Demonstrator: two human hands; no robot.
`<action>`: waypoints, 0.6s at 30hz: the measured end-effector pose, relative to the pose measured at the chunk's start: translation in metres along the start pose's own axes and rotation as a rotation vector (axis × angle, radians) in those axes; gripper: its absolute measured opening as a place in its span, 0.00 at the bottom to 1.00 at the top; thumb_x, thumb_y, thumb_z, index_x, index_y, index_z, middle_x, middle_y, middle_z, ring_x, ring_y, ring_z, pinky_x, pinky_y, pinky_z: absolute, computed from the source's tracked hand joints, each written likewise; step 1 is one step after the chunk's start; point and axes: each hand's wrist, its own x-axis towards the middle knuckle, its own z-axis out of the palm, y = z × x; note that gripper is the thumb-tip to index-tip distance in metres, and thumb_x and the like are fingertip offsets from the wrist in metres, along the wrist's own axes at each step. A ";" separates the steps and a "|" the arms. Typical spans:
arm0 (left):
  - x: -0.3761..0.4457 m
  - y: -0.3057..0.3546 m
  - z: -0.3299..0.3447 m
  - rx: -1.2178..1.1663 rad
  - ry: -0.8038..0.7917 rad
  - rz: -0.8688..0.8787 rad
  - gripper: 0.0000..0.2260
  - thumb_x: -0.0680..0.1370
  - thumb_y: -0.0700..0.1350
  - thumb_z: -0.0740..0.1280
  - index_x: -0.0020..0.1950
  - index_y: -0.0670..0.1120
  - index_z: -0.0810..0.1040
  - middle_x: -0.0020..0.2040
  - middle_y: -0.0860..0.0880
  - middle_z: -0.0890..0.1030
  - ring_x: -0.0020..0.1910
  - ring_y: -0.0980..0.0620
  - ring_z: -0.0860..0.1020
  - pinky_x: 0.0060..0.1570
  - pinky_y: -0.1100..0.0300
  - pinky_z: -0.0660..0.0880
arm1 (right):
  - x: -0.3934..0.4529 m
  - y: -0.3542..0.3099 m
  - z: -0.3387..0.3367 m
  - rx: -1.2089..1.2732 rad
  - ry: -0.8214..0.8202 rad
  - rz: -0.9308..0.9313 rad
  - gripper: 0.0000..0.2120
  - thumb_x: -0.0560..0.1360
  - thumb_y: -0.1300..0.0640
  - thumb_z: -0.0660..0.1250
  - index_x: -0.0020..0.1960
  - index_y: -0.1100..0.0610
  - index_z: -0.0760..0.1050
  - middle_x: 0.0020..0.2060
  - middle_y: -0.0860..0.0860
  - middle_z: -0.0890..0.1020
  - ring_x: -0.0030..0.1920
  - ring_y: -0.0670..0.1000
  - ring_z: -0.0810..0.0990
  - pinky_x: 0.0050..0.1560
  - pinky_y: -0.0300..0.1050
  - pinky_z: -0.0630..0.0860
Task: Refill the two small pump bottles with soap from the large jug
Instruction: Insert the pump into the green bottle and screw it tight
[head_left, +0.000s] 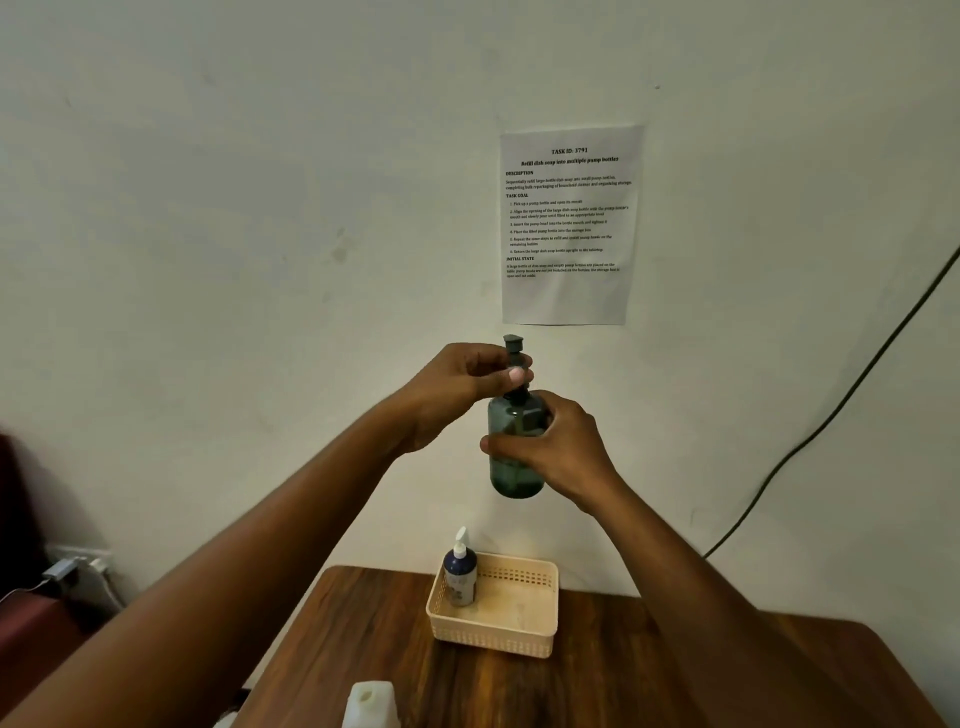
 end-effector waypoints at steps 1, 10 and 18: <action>0.000 0.001 0.006 0.011 0.088 0.017 0.10 0.78 0.47 0.75 0.57 0.45 0.85 0.53 0.52 0.88 0.54 0.59 0.85 0.54 0.66 0.75 | 0.001 0.000 0.000 -0.019 0.006 0.001 0.31 0.62 0.41 0.80 0.60 0.44 0.73 0.52 0.43 0.79 0.51 0.47 0.78 0.42 0.37 0.75; 0.004 0.005 0.006 -0.017 -0.022 0.040 0.11 0.80 0.36 0.70 0.63 0.40 0.83 0.56 0.44 0.87 0.59 0.50 0.85 0.64 0.61 0.77 | 0.001 0.000 -0.007 -0.004 -0.028 -0.010 0.31 0.59 0.39 0.80 0.58 0.43 0.74 0.49 0.40 0.79 0.48 0.44 0.79 0.41 0.36 0.76; 0.005 0.012 0.009 -0.025 0.101 0.031 0.12 0.79 0.46 0.74 0.60 0.44 0.83 0.51 0.49 0.88 0.52 0.56 0.86 0.52 0.67 0.76 | 0.007 -0.005 -0.009 -0.069 -0.011 -0.019 0.31 0.61 0.39 0.80 0.59 0.42 0.70 0.51 0.41 0.77 0.49 0.47 0.78 0.39 0.32 0.72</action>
